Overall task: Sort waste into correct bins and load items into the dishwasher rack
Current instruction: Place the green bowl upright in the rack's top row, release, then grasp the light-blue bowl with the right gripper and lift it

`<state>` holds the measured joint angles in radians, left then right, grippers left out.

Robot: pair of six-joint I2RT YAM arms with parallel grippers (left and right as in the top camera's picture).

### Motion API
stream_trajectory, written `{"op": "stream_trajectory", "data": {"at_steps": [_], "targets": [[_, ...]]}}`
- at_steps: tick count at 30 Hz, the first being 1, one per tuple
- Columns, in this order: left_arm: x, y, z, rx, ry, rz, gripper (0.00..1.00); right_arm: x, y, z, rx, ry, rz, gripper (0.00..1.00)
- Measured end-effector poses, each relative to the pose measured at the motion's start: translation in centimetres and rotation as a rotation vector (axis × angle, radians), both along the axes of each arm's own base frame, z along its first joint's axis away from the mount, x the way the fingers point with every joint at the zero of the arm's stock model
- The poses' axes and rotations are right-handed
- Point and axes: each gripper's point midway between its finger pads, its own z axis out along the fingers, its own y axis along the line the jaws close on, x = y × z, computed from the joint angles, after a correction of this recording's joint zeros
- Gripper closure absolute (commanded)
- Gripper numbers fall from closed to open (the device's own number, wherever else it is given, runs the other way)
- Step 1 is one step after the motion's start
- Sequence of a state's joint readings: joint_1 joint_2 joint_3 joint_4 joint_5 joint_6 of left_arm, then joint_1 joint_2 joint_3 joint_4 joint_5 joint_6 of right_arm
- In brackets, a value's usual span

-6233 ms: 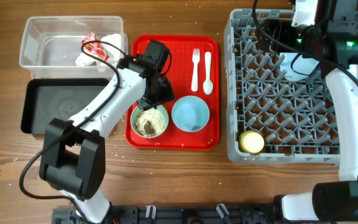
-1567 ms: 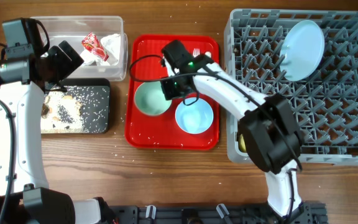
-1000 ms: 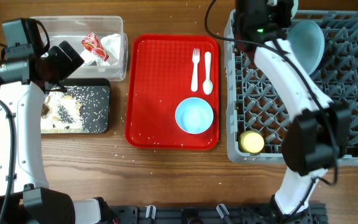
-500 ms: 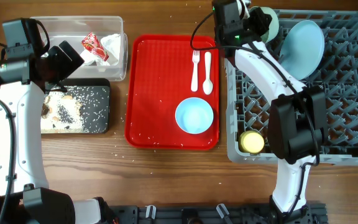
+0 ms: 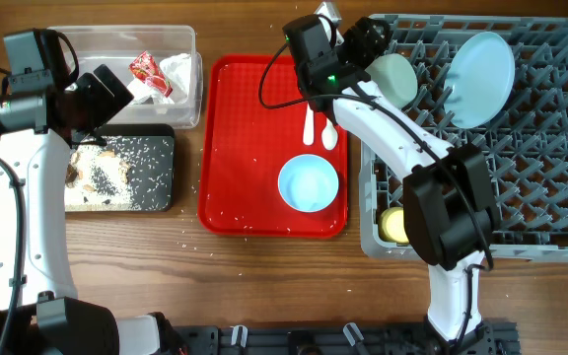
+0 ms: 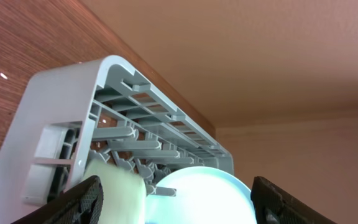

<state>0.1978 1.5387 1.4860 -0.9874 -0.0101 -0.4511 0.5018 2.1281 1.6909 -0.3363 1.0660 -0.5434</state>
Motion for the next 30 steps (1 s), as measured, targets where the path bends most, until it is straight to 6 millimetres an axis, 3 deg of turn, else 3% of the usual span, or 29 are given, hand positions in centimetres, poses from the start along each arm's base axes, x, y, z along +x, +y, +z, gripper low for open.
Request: {"op": "stream_trajectory", "data": {"at_steps": [4,6,9,10,11,13,14,17,18,20,22,24,25,28,30], "targets": [[0.0,0.0,0.0,0.0,0.0,0.0,0.0,-0.5,0.8,-1.2,0.072,0.031,0.025,0.21],[0.0,0.0,0.0,0.0,0.0,0.0,0.0,-2.8,3.2,-3.1,0.216,0.163,0.1,0.21],[0.0,0.0,0.0,0.0,0.001,0.0,0.0,-9.5,10.2,-4.5,0.632,0.433,0.242,0.17],[0.0,0.0,0.0,0.0,0.0,0.0,0.0,-12.6,12.5,-5.1,0.793,0.562,0.246,0.17],[0.0,0.0,0.0,0.0,0.0,0.0,0.0,-14.2,13.1,-5.6,0.86,0.631,0.222,0.17],[0.0,0.0,0.0,0.0,0.0,0.0,0.0,-16.9,13.2,-7.7,0.935,0.75,0.156,0.17],[0.0,0.0,0.0,0.0,0.0,0.0,0.0,-18.9,12.4,-9.7,0.927,0.823,0.1,0.17],[0.0,0.0,0.0,0.0,0.0,0.0,0.0,-21.9,10.3,-13.0,0.902,0.922,0.002,0.22],[0.0,0.0,0.0,0.0,0.0,0.0,0.0,-22.2,9.9,-13.4,0.902,0.932,-0.016,0.24],[0.0,0.0,0.0,0.0,0.0,0.0,0.0,-22.0,9.1,-13.6,0.914,0.927,-0.043,0.38],[0.0,0.0,0.0,0.0,0.0,0.0,0.0,-21.6,8.8,-13.6,0.926,0.916,-0.056,0.43],[0.0,0.0,0.0,0.0,0.0,0.0,0.0,-22.0,8.9,-13.4,0.93,0.936,-0.06,0.43],[0.0,0.0,0.0,0.0,0.0,0.0,0.0,-21.8,9.1,-12.6,0.933,0.935,-0.051,0.37],[0.0,0.0,0.0,0.0,0.0,0.0,0.0,-20.5,9.3,-10.0,0.949,0.863,0.001,0.33],[0.0,0.0,0.0,0.0,0.0,0.0,0.0,-19.5,8.4,-9.5,0.942,0.818,0.001,0.34]]}}
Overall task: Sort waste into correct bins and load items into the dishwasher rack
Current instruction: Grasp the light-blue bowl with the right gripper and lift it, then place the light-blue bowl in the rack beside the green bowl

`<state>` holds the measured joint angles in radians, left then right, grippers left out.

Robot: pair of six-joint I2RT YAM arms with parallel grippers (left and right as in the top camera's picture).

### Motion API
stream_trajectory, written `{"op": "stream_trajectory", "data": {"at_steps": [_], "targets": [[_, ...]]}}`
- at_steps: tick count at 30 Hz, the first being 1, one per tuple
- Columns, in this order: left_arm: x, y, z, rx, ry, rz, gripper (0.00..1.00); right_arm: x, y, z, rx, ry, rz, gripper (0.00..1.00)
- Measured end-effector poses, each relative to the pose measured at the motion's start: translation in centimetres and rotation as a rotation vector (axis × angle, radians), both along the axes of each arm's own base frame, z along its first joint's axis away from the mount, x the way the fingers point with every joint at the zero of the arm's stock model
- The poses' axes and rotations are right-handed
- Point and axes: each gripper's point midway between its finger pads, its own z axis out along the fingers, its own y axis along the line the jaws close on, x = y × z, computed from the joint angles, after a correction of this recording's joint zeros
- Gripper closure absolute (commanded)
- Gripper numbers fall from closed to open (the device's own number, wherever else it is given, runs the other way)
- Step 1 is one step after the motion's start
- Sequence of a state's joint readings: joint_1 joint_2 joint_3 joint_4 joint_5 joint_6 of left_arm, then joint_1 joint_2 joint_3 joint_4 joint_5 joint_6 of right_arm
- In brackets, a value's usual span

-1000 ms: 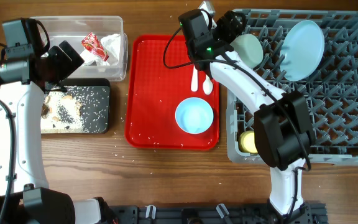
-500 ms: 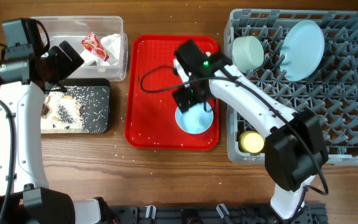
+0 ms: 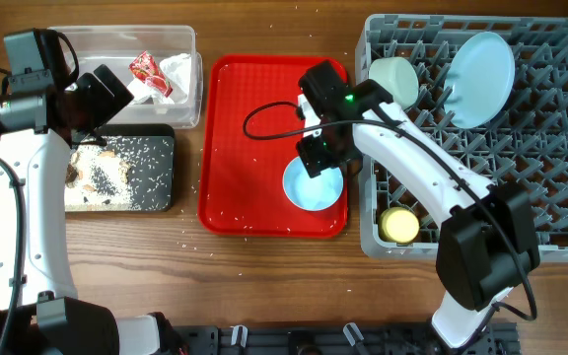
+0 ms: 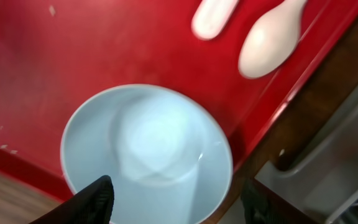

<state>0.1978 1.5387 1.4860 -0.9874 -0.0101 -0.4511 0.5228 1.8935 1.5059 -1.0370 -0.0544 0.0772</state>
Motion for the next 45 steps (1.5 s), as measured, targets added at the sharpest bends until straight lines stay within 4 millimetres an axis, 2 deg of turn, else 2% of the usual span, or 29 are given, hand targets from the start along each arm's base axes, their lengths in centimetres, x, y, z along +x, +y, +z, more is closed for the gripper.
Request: {"op": "stream_trajectory", "data": {"at_steps": [1,3,4,5,6,9,11,12,14,16,17,18,19,21,22,24,25,27,30,32,34,38,41,45], "targets": [[0.0,0.0,0.0,0.0,0.0,0.0,0.0,0.4,-0.5,-0.7,-0.005,-0.007,-0.01,0.34],[0.0,0.0,0.0,0.0,0.0,0.0,0.0,0.1,-1.6,-2.9,-0.035,0.025,-0.022,0.51],[0.0,0.0,0.0,0.0,0.0,0.0,0.0,-0.3,-2.0,-4.3,-0.056,0.054,-0.02,0.66],[0.0,0.0,0.0,0.0,0.0,0.0,0.0,-0.8,-2.3,-5.9,-0.08,0.095,-0.016,0.85],[0.0,0.0,0.0,0.0,0.0,0.0,0.0,-1.2,-2.5,-6.8,-0.093,0.119,-0.012,0.96],[0.0,0.0,0.0,0.0,0.0,0.0,0.0,-1.3,-2.4,-6.9,-0.087,0.125,-0.012,0.96],[0.0,0.0,0.0,0.0,0.0,0.0,0.0,-1.9,-2.7,-6.2,-0.1,0.159,-0.012,0.96],[0.0,0.0,0.0,0.0,-0.001,0.0,0.0,-2.0,-2.7,-5.1,-0.109,0.169,-0.012,0.95],[0.0,0.0,0.0,0.0,0.0,0.0,0.0,-0.4,-2.0,-2.1,-0.086,0.114,-0.013,0.96],[0.0,0.0,0.0,0.0,0.0,0.0,0.0,2.5,-1.6,4.4,-0.054,-0.064,-0.042,0.96],[0.0,0.0,0.0,0.0,0.0,0.0,0.0,3.9,-2.3,11.2,-0.02,-0.253,-0.09,0.96],[0.0,0.0,0.0,0.0,0.001,0.0,0.0,4.2,-3.5,13.5,-0.048,-0.335,-0.132,0.96],[0.0,0.0,0.0,0.0,0.0,0.0,0.0,3.7,-5.7,16.4,-0.099,-0.418,-0.198,0.96],[0.0,0.0,0.0,0.0,0.0,0.0,0.0,1.8,-10.4,20.3,-0.23,-0.533,-0.344,0.96],[0.0,0.0,0.0,0.0,0.001,0.0,0.0,0.8,-12.8,21.7,-0.302,-0.578,-0.44,0.96],[0.0,0.0,0.0,0.0,0.0,0.0,0.0,-1.0,-16.7,23.0,-0.43,-0.643,-0.667,0.96],[0.0,0.0,0.0,0.0,0.0,0.0,0.0,-0.9,-17.6,23.2,-0.452,-0.699,-0.761,0.96],[0.0,0.0,0.0,0.0,-0.001,0.0,0.0,-0.1,-18.7,21.5,-0.513,-0.786,-0.861,0.96],[0.0,0.0,0.0,0.0,0.0,0.0,0.0,0.3,-19.8,16.6,-0.664,-0.844,-0.864,0.96],[0.0,0.0,0.0,0.0,0.0,0.0,0.0,0.6,-20.2,14.8,-0.715,-0.895,-0.868,0.96],[0.0,0.0,0.0,0.0,0.0,0.0,0.0,0.9,-20.3,13.4,-0.738,-0.932,-0.869,0.95],[0.0,0.0,0.0,0.0,0.0,0.0,0.0,3.0,-19.8,11.4,-0.73,-0.97,-0.857,0.96],[0.0,0.0,0.0,0.0,0.0,0.0,0.0,3.6,-21.4,8.2,-0.86,-0.866,-0.787,0.96],[0.0,0.0,0.0,0.0,0.0,0.0,0.0,3.8,-21.9,7.6,-0.894,-0.855,-0.776,0.96]]}}
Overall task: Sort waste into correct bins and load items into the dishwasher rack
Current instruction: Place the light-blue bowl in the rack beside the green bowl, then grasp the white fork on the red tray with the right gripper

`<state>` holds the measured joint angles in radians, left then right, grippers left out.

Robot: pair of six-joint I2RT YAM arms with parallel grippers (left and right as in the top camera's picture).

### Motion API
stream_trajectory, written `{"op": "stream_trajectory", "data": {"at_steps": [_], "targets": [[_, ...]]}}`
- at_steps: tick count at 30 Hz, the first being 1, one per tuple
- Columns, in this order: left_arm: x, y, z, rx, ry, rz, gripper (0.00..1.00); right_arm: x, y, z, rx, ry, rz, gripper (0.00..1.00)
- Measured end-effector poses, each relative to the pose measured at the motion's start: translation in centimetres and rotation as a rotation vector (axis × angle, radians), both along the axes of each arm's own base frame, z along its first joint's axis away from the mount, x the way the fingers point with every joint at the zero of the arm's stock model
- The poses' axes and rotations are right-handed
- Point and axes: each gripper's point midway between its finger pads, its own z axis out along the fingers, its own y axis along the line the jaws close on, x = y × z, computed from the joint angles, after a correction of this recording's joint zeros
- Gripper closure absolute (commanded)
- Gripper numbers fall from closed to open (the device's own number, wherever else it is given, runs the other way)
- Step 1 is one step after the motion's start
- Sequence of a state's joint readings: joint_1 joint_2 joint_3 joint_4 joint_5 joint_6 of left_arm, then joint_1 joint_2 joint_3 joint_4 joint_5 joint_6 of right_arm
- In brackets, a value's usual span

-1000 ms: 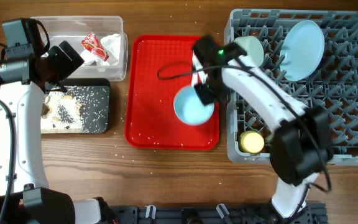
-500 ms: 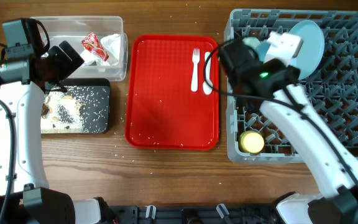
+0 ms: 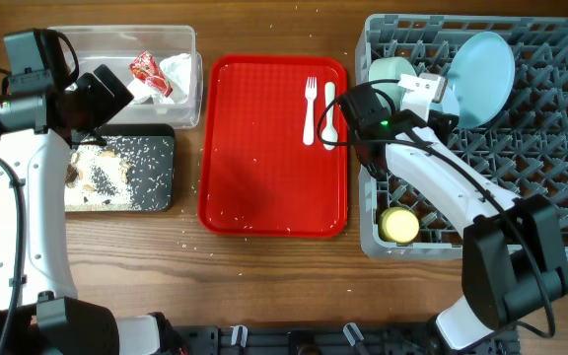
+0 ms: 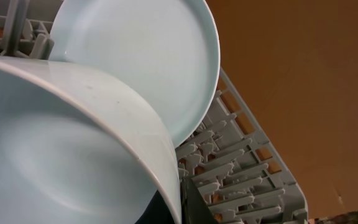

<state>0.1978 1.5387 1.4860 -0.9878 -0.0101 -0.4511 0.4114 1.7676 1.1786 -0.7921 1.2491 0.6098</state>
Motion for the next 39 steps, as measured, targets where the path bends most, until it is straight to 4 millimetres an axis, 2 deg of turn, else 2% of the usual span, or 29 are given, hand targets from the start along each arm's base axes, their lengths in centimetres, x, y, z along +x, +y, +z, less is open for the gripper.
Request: {"op": "stream_trajectory", "data": {"at_steps": [2,6,7,8,10,14,16,19,21,23,26,28,29,30,31,34,37,39], "targets": [[0.0,0.0,0.0,0.0,0.0,0.0,0.0,0.0,0.4,-0.3,-0.006,0.059,0.029,0.96],[0.0,0.0,0.0,0.0,0.0,0.0,0.0,-0.7,2.7,-0.7,-0.037,0.159,0.116,0.92],[0.0,0.0,0.0,0.0,0.0,0.0,0.0,-1.1,2.9,-1.0,-0.035,0.195,0.128,0.83],[0.0,0.0,0.0,0.0,0.0,0.0,0.0,-1.3,3.1,-1.2,-0.036,0.223,0.14,0.79],[0.0,0.0,0.0,0.0,0.0,0.0,0.0,-2.3,3.9,-3.4,0.027,0.361,0.186,0.67],[0.0,0.0,0.0,0.0,0.0,0.0,0.0,-3.1,5.7,-6.4,0.173,0.49,0.253,0.53],[0.0,0.0,0.0,0.0,0.0,0.0,0.0,-2.8,6.1,-6.1,0.202,0.507,0.269,0.45],[0.0,0.0,0.0,0.0,0.0,0.0,0.0,-2.5,6.3,-5.2,0.216,0.507,0.295,0.26],[0.0,0.0,0.0,0.0,0.0,0.0,0.0,-2.7,7.9,-3.9,0.307,0.483,0.367,0.2],[0.0,0.0,0.0,0.0,0.0,0.0,0.0,-2.5,10.0,-2.4,0.415,0.455,0.455,0.19],[0.0,0.0,0.0,0.0,0.0,0.0,0.0,-1.4,16.6,-0.3,0.717,0.382,0.698,0.28],[0.0,0.0,0.0,0.0,-0.001,0.0,0.0,-1.9,19.6,-0.6,0.866,0.41,0.789,0.32],[0.0,0.0,0.0,0.0,0.0,0.0,0.0,-2.4,20.5,-1.1,0.92,0.433,0.801,0.34],[0.0,0.0,0.0,0.0,0.0,0.0,0.0,-3.0,21.0,-2.0,0.96,0.477,0.794,0.37],[0.0,0.0,0.0,0.0,0.0,0.0,0.0,-3.8,21.2,-3.7,0.986,0.552,0.762,0.39],[0.0,0.0,0.0,0.0,0.0,0.0,0.0,-5.9,20.4,-7.3,0.992,0.708,0.655,0.4],[0.0,0.0,0.0,0.0,0.0,0.0,0.0,-7.4,18.7,-8.0,0.958,0.766,0.553,0.4],[0.0,0.0,0.0,0.0,0.0,0.0,0.0,-7.8,18.3,-8.1,0.943,0.775,0.523,0.4]]}}
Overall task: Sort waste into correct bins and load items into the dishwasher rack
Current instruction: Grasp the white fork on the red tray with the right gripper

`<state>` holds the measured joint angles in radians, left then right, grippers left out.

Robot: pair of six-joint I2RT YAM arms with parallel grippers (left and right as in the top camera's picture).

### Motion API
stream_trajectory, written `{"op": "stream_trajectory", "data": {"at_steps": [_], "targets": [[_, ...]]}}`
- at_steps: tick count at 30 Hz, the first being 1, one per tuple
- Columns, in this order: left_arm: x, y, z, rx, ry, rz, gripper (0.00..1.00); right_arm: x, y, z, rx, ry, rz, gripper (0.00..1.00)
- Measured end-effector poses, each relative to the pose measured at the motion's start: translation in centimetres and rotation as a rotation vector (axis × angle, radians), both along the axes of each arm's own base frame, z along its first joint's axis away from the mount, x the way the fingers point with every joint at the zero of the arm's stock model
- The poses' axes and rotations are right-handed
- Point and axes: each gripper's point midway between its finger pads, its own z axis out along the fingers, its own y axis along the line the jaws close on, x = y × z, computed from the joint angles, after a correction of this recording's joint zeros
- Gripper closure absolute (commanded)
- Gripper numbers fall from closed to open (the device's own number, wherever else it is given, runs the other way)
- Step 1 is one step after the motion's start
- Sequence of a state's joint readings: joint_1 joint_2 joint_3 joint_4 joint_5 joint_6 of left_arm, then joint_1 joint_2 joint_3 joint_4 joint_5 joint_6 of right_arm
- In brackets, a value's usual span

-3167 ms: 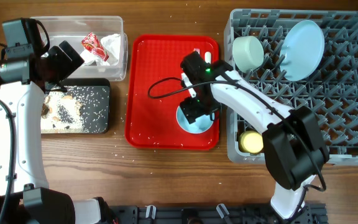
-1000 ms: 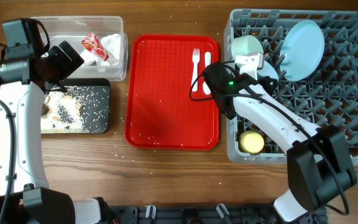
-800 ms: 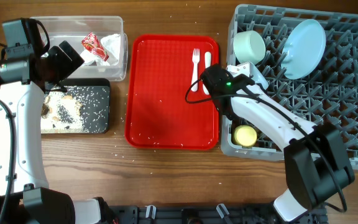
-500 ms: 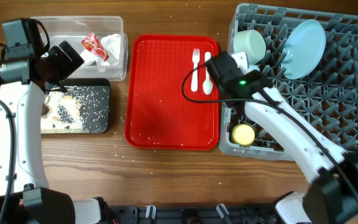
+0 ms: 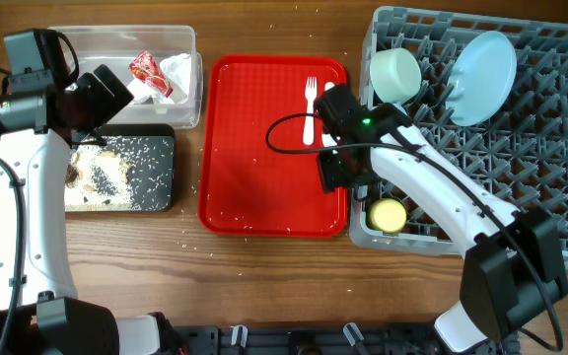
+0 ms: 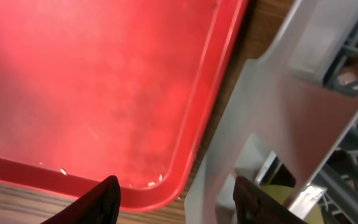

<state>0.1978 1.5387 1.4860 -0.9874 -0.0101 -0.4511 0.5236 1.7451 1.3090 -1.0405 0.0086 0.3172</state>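
Note:
My right gripper (image 5: 335,176) (image 6: 179,202) stands open and empty over the front right edge of the red tray (image 5: 254,148) (image 6: 92,81), next to the wall of the grey dishwasher rack (image 5: 521,177) (image 6: 260,93). A white fork (image 5: 311,99) lies at the tray's back right, and the spoon beside it is mostly hidden by my arm. The rack holds a pale cup (image 5: 394,74), a light blue plate (image 5: 484,64) and a yellow item (image 5: 388,214). No blue bowl shows in either view. My left gripper (image 5: 102,91) hovers at the far left; its jaws cannot be made out.
A clear bin (image 5: 193,94) at the back left holds a red wrapper (image 5: 148,69) and white paper. In front of it lies a black tray (image 5: 161,148) of rice and scraps. Rice grains are scattered on the wooden table (image 5: 264,276).
My right gripper was at the rack's back left, shut on the blue bowl beside the plate. Now it is open and empty over the tray's front right edge. The rack sits slightly shifted.
First the blue bowl lay on the tray while my right gripper was up by the rack's back left corner. Then the gripper was open over the bowl. Then the bowl was off the tray, held at the rack. Now the gripper is empty. The left arm stayed put.

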Motion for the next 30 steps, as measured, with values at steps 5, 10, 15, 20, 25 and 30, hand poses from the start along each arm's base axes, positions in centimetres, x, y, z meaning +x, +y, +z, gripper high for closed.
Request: {"op": "stream_trajectory", "data": {"at_steps": [5,10,15,20,25,30], "targets": [[0.0,0.0,0.0,0.0,0.0,0.0,0.0,0.0,-0.9,0.0,-0.05,-0.008,-0.012,0.35],[0.0,0.0,0.0,0.0,0.0,0.0,0.0,3.4,1.2,1.2,0.049,-0.136,-0.02,0.35],[0.0,0.0,0.0,0.0,0.0,0.0,0.0,10.7,2.7,9.0,0.195,-0.254,-0.084,0.37],[0.0,0.0,0.0,0.0,-0.001,0.0,0.0,14.6,3.7,1.5,0.12,-0.099,-0.127,0.44],[0.0,0.0,0.0,0.0,0.0,0.0,0.0,19.2,5.5,-2.8,0.165,-0.199,-0.204,0.55],[0.0,0.0,0.0,0.0,0.0,0.0,0.0,20.7,6.1,-7.1,0.17,-0.194,-0.252,0.6]]}}
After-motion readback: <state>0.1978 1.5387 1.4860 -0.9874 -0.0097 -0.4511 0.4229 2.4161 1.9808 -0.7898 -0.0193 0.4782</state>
